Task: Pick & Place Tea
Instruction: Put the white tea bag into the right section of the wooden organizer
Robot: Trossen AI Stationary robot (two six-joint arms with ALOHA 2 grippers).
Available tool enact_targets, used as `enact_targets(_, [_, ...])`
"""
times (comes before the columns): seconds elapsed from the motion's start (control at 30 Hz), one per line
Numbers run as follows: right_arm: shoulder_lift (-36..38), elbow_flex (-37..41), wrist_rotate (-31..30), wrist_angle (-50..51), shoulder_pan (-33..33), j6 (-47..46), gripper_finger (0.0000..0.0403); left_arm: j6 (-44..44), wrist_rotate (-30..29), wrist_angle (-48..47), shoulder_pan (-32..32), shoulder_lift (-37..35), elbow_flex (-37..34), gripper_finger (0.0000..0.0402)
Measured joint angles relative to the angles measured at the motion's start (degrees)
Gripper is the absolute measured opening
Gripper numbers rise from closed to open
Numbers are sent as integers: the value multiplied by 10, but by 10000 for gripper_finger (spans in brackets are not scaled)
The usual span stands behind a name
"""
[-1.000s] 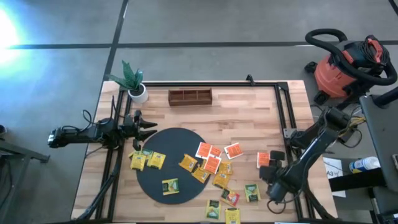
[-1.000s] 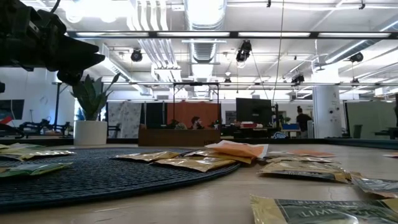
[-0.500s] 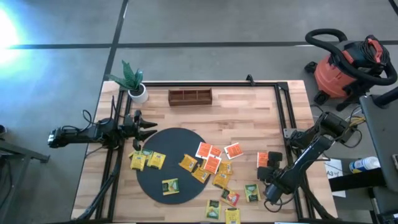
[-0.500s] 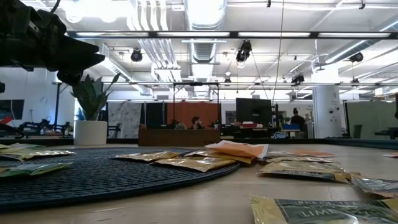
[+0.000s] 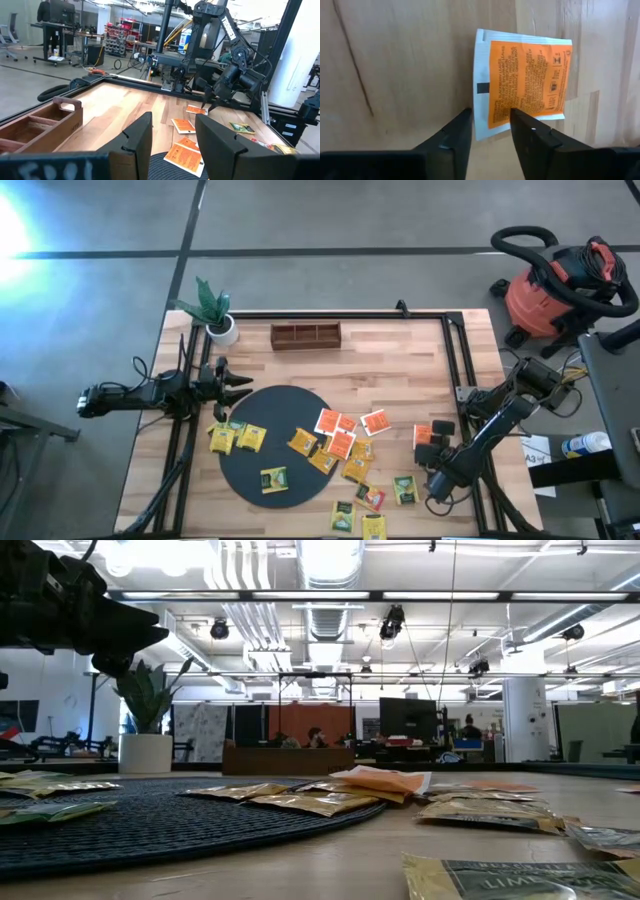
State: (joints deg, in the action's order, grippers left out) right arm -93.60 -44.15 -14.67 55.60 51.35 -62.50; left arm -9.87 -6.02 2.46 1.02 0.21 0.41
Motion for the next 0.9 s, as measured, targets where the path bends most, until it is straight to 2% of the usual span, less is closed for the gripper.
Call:
enact_targets(0.33, [-2,4,-23,-13,-1,-5,15,0,0,0,0,0,0,145])
enact_targets(0.53, [4,5,-36,-4,-3,-9,9,0,0,0,0,0,0,145])
enact_targets(0.7, [50,-3,-47,15,-23,-33,8,0,0,0,0,0,0,145])
enact_targets(0.9, [165,-3,-49,-14,-130,35,8,0,0,0,0,0,0,145])
